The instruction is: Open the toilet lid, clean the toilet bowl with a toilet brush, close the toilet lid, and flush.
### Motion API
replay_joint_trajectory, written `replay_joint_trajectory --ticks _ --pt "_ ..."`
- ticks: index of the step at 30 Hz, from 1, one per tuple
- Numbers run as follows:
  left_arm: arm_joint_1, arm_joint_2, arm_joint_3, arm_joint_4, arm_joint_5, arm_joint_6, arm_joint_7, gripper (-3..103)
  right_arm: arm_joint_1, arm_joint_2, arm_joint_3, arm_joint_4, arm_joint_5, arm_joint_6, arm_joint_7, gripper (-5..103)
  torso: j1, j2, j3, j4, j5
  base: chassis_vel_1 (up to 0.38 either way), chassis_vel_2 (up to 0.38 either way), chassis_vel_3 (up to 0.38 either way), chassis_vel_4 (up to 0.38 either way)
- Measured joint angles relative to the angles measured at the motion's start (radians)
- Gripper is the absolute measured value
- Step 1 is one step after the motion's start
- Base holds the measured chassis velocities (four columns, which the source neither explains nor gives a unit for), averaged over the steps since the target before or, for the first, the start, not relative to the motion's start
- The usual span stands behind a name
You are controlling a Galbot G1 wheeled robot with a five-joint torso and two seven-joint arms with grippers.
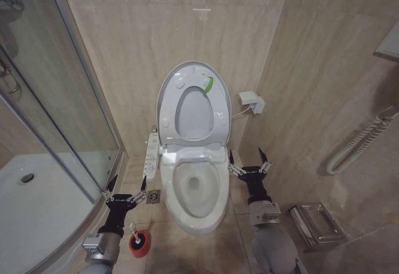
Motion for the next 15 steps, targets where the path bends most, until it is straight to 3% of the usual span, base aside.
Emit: replay_joint_trajectory --ticks 15 --pt "0.023 -0.014 -0.005 -0.014 0.012 -0.002 0.002 100 0.000 0.000 0.000 0.000 0.000 0.000 0.000 100 0.000 0.000 0.000 0.0000 0.0000 0.000 0.000 0.000 0.000"
